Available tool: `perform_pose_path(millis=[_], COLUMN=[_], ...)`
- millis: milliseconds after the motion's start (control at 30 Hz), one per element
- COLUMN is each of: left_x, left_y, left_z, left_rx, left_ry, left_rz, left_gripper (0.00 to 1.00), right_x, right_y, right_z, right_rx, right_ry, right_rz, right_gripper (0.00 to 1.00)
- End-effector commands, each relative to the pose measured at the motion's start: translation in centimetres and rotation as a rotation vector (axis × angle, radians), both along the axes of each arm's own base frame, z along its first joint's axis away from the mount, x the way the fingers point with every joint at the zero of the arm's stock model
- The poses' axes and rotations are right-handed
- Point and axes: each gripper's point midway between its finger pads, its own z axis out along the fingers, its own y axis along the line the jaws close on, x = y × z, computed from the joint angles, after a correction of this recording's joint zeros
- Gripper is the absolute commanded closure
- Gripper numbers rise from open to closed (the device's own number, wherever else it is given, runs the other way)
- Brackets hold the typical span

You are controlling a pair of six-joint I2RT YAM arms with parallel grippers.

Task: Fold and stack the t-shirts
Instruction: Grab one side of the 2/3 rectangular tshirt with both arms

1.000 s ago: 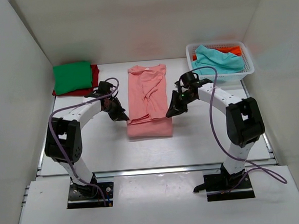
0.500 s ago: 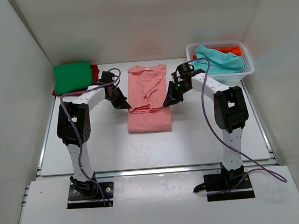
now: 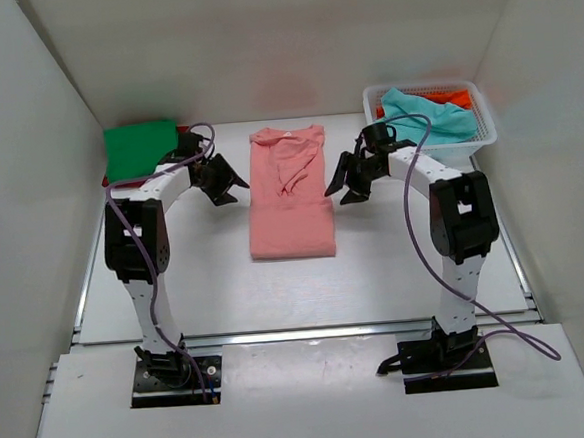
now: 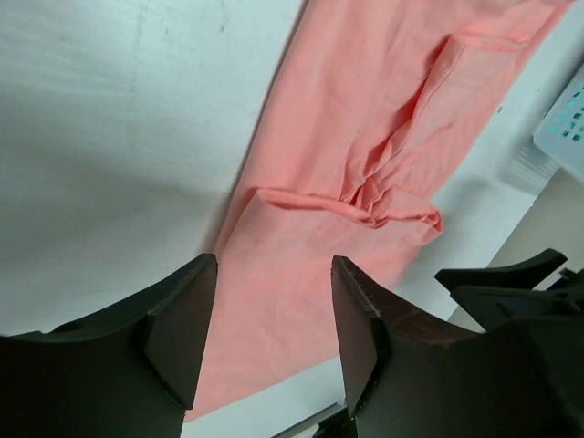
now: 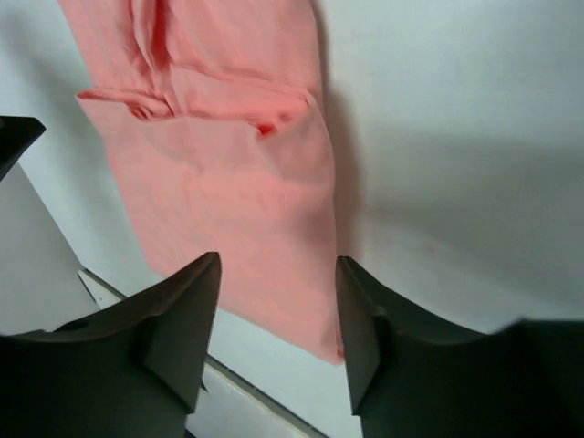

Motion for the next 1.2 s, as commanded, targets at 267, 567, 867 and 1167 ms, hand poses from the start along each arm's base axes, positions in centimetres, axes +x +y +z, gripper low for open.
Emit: perform_pose_path(millis=[267, 567, 867, 1167], left_x=[-11.5, -14.1, -16.0, -16.4], left_y=[-0.5, -3.8, -3.9, -3.3], left_z=[-1.5, -3.2, -4.2, -5.1], left_rx=[0.112, 0.143, 0.152, 0.142], left_ry=[0.013, -0.001, 0.004, 0.007], left_rz=[-0.042, -0.062, -0.005, 0.042], left_gripper=[0.33, 0.33, 0.53, 0.47], right_x=[-9.8, -14.4, -13.8, -12.5], right_y=[1.1, 2.7, 2.3, 2.0], right_z=[-0.1, -3.7, -5.1, -5.8], right_rx=[-0.123, -0.112, -0.102, -0.089], right_ry=[-0.094, -0.008, 0.006, -0.023], right_rz=[-0.064, -0.049, -0.08, -0.1], right_gripper=[0.47, 0.48, 0.57, 0.91])
